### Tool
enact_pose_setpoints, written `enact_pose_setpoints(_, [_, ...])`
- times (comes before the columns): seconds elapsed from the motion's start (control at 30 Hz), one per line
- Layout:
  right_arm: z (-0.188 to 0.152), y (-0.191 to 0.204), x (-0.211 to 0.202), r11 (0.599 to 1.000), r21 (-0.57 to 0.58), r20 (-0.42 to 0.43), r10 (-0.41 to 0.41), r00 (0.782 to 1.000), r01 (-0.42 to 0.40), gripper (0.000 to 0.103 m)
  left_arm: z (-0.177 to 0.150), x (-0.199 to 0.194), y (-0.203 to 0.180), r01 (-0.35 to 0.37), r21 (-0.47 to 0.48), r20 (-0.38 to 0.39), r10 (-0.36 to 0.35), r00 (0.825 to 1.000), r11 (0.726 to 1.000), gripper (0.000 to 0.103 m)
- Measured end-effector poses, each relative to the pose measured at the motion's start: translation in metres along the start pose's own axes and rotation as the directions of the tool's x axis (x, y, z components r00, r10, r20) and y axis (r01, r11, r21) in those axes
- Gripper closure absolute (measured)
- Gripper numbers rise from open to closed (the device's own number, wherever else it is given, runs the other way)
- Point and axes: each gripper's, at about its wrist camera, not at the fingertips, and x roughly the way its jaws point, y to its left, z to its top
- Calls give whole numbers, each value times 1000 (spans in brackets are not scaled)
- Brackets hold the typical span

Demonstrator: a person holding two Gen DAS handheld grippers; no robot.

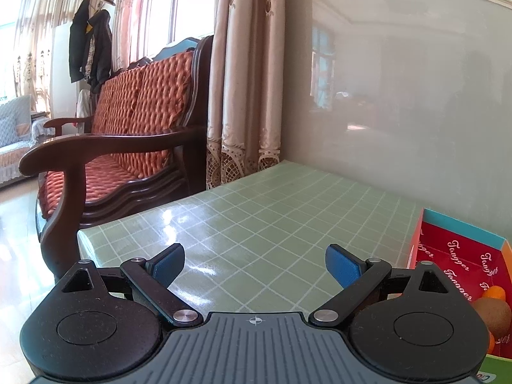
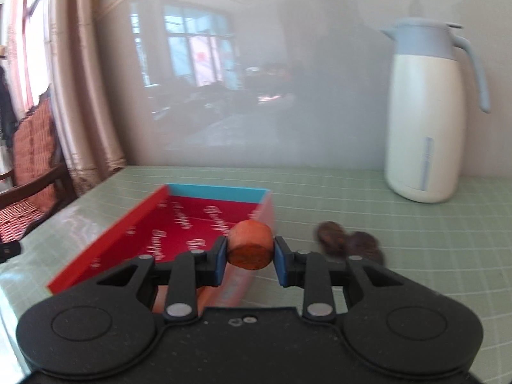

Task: Organize fruits
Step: 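Carry the orange-red piece with the right gripper into the box and open, then withdraw the right gripper from the box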

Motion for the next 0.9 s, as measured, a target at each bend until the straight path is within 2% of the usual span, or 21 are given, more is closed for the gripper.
enact_pose_setpoints(0.17, [2, 34, 22, 995, -54, -57, 76, 995, -79, 74, 0, 0, 4, -5, -4, 2, 5, 1000, 1000, 9])
enact_pose_setpoints(0.57, [-1, 79, 42, 979, -163, -100, 104, 989, -120, 73, 0, 9, 20, -37, -24, -21, 36, 999, 999, 9])
enact_pose_setpoints(0.6, [-2, 82, 42, 977, -176, -99, 102, 990, -118, 72, 0, 9, 21, -39, -26, -22, 39, 999, 999, 9])
enact_pose_setpoints(0.73, [-6, 93, 41, 968, -227, -94, 84, 992, -104, 52, 1, 11, 24, -41, -45, -31, 40, 999, 998, 9])
enact_pose_setpoints(0.9, [-3, 90, 29, 969, -231, -43, 80, 996, -88, 50, 0, 7, 12, -18, -26, -25, 17, 1000, 1000, 9])
